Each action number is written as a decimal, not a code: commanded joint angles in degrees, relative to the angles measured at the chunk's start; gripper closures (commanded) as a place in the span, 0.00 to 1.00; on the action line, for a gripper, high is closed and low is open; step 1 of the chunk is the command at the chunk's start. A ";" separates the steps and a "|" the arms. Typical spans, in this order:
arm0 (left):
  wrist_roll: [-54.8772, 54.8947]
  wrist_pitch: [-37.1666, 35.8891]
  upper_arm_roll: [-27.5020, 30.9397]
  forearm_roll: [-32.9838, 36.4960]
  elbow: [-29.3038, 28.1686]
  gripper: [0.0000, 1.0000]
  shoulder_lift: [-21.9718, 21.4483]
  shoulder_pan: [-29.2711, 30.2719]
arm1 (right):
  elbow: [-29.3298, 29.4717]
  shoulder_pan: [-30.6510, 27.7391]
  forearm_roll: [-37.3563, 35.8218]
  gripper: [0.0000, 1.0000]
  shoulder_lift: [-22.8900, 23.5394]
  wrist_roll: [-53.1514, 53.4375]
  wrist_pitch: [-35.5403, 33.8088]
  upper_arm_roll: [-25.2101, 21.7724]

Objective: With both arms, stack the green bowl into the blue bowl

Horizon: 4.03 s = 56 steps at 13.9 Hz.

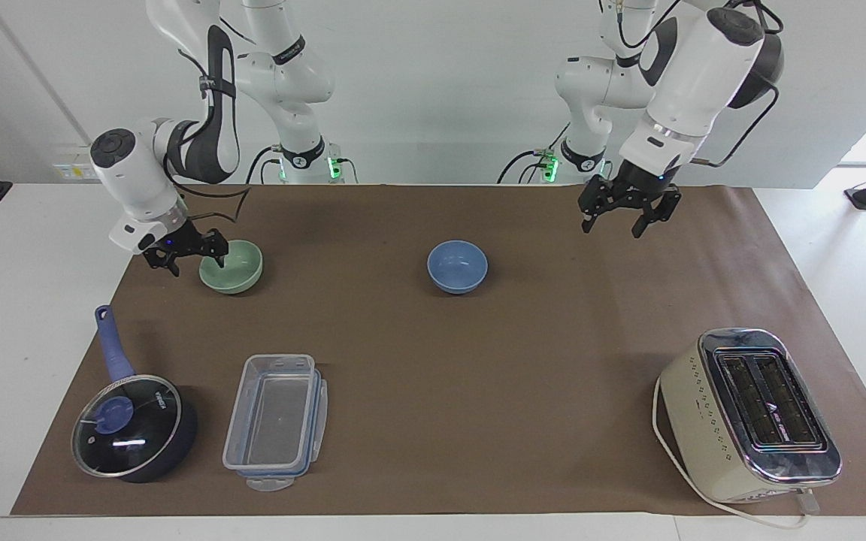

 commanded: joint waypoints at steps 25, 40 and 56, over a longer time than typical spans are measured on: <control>10.43 -20.38 -0.57 5.10 13.11 0.00 3.64 9.36 | 18.43 1.04 6.62 1.00 -4.78 26.91 -24.20 23.62; 12.97 -22.58 -0.49 6.51 13.29 0.00 3.37 9.36 | 17.55 19.15 8.99 1.00 6.91 56.92 -7.41 29.53; 12.44 -22.40 -0.40 5.98 13.64 0.00 3.02 9.36 | 15.97 22.14 7.68 1.00 11.66 59.65 -1.43 29.27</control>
